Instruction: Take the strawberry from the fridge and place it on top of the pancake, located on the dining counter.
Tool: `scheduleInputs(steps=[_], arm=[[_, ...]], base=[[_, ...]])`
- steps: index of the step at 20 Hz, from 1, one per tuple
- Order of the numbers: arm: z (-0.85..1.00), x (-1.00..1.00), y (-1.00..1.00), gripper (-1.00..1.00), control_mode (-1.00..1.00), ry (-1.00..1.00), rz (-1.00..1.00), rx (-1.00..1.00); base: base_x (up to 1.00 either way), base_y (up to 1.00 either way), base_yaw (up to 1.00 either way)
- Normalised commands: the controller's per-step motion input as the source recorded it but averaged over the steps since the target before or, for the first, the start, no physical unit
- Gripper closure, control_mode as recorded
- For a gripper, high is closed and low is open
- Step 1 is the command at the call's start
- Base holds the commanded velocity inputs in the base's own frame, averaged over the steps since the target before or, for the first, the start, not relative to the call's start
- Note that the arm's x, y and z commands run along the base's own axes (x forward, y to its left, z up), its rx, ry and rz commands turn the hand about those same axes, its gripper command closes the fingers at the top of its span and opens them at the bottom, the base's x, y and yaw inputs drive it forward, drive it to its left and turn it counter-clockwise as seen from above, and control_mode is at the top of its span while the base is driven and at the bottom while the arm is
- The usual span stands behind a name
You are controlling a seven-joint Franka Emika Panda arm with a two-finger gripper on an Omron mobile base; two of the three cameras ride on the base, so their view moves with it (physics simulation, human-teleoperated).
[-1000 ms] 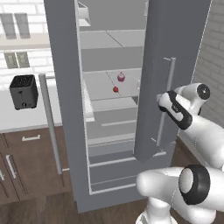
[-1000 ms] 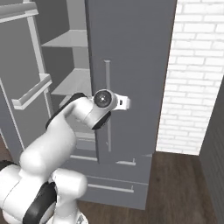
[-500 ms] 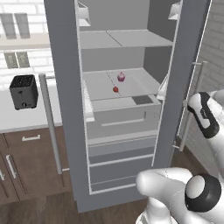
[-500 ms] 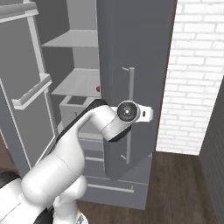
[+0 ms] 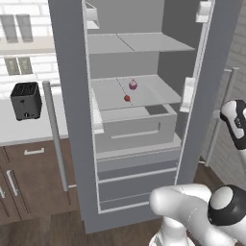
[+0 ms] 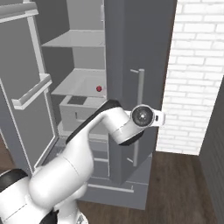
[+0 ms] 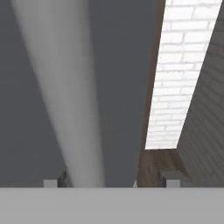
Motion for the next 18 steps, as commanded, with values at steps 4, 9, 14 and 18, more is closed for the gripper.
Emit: scheduleInputs(steps=[4,9,14,18], arm=[[0.03,-0.07,-0.84,-1.00,-1.00,0.04,0.08,0.06],[0.12,-0.63,-0.50,-1.00,-1.00,0.01,0.02,0.00],[0.06,-0.70,-0.07,-1.00,-1.00,0.00,0.36,0.04],[0.44,-1.00,0.03,-1.00,-1.00,0.00,0.16,-0.01]], base=[[0.00,0.00,0.00],[0.00,0.00,0.00],[0.00,0.00,0.00],[0.00,0.00,0.00]])
